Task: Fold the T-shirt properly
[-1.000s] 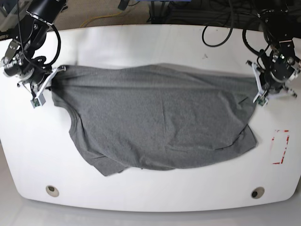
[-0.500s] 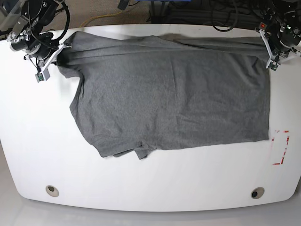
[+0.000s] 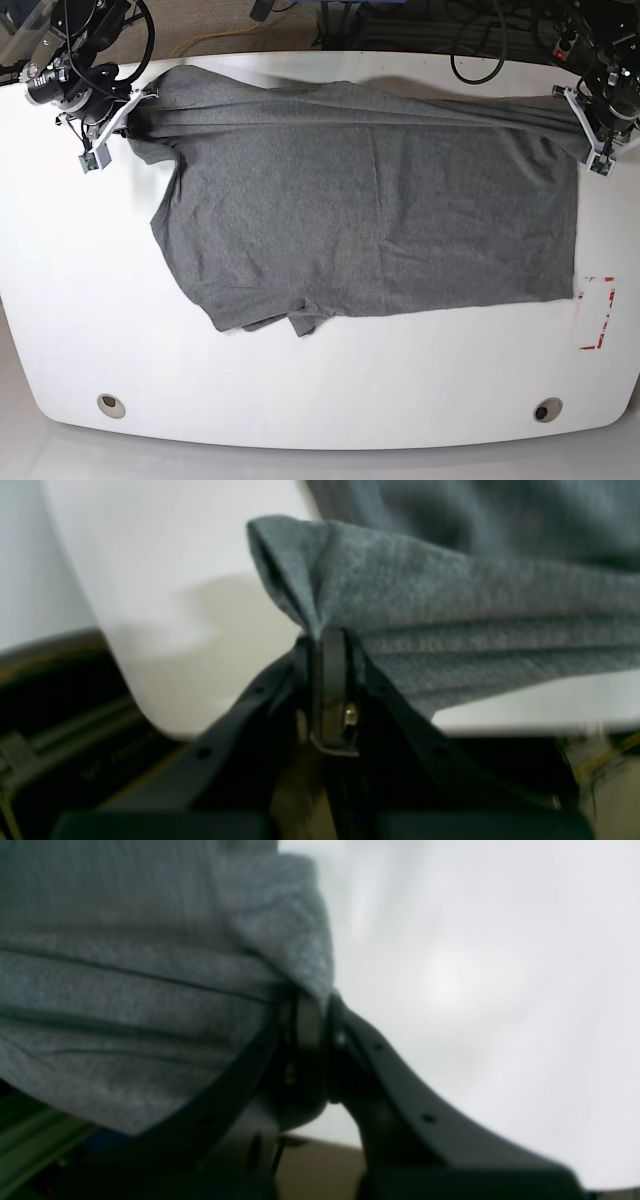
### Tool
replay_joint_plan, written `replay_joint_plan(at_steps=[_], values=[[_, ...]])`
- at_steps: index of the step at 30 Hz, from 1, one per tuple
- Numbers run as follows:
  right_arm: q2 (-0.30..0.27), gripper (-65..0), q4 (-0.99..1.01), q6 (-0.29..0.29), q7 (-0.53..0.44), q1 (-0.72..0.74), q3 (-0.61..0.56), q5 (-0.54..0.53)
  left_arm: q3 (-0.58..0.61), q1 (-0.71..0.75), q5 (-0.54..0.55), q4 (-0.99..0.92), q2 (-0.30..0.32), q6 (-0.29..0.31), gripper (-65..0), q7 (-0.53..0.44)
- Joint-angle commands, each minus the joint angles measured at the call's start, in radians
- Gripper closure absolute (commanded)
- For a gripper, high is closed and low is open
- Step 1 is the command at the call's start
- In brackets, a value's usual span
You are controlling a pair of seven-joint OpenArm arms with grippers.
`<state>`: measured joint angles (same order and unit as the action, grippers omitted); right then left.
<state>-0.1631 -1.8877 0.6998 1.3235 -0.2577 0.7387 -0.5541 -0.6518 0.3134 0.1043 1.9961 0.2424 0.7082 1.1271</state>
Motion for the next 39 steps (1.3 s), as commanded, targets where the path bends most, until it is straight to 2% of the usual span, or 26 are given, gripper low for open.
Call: replay_joint_plan(at_steps=[1, 8, 19, 24, 29, 33, 39], values=[[-0.017, 0.0, -0.016, -0.002, -0.012, 0.024, 0.011, 0.030, -0.010, -0.021, -0.039, 0.004, 0.025, -0.010, 0.0, 0.001], [-0.020, 0.0, 0.079, -0.002, -0.014, 0.114, 0.018, 0.033, 0.010, -0.072, -0.039, -0.025, 0.048, -0.010, 0.0, 0.001], [-0.013, 0.0, 0.168, -0.002, -0.008, 0.165, 0.173, 0.016, 0.023, -0.092, -0.041, -0.025, 0.050, -0.010, 0.0, 0.001], [-0.013, 0.0, 0.168, -0.002, 0.024, 0.122, 0.269, -0.117, 0.023, -0.090, -0.041, -0.022, 0.048, -0.010, 0.0, 0.001], [-0.013, 0.0, 0.168, -0.002, 0.024, 0.039, 0.276, -0.274, 0.025, -0.079, -0.041, -0.022, 0.044, -0.010, 0.0, 0.001], [-0.010, 0.0, 0.175, -0.002, 0.024, 0.013, 0.281, -0.300, 0.063, -0.078, -0.041, -0.024, 0.044, -0.010, 0.0, 0.001], [0.035, 0.0, 0.172, -0.002, 0.024, 0.019, 0.310, -0.301, 0.099, -0.076, -0.041, -0.021, 0.024, -0.010, 0.0, 0.001]])
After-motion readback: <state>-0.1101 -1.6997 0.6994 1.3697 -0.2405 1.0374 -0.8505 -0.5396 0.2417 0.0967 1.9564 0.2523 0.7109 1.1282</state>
